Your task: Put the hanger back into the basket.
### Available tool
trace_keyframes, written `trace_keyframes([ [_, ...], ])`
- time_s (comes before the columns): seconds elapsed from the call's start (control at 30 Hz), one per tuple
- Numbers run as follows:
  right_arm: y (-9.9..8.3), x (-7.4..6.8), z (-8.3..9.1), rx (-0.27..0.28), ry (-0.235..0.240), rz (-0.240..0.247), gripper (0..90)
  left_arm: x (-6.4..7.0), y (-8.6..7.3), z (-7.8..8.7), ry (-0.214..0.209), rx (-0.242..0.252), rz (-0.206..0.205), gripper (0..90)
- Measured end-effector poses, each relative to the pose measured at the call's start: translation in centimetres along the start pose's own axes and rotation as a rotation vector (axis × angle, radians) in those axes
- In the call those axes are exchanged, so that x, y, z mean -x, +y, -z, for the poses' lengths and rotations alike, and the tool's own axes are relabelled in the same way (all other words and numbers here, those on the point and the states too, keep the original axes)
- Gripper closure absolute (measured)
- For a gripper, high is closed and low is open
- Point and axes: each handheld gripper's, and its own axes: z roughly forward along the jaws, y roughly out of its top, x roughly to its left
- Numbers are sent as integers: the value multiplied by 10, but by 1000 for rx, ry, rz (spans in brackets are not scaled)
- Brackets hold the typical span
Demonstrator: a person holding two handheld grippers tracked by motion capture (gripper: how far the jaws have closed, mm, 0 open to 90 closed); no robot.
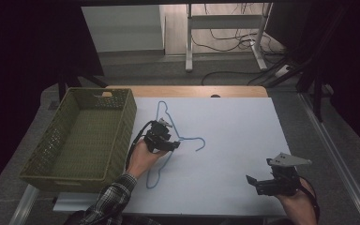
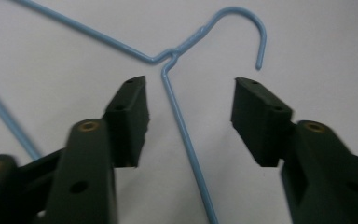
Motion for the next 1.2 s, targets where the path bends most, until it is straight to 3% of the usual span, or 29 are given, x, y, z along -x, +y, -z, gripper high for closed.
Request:
trace_keyframes([
  [0.2,0,-1,-1,-12,-1,6,18,-1,-3,-16,16,-24,-2,630],
  [0.47,0,-1,-2,-19,-2,11,20,5,-7,-29,68,-60,-28,705],
  [0.57,0,-2,-3,-21,0,12,20,6,-7,-29,86,-61,-19,749],
  [0.67,0,-3,-3,-23,1,19,21,6,-8,-29,78,-50,5,837],
  [0.97,15,-8,-12,-42,25,37,29,1,-10,-21,69,-26,60,860],
  [1.2,40,-14,-33,-84,68,41,11,-2,-11,-15,53,-8,78,861],
])
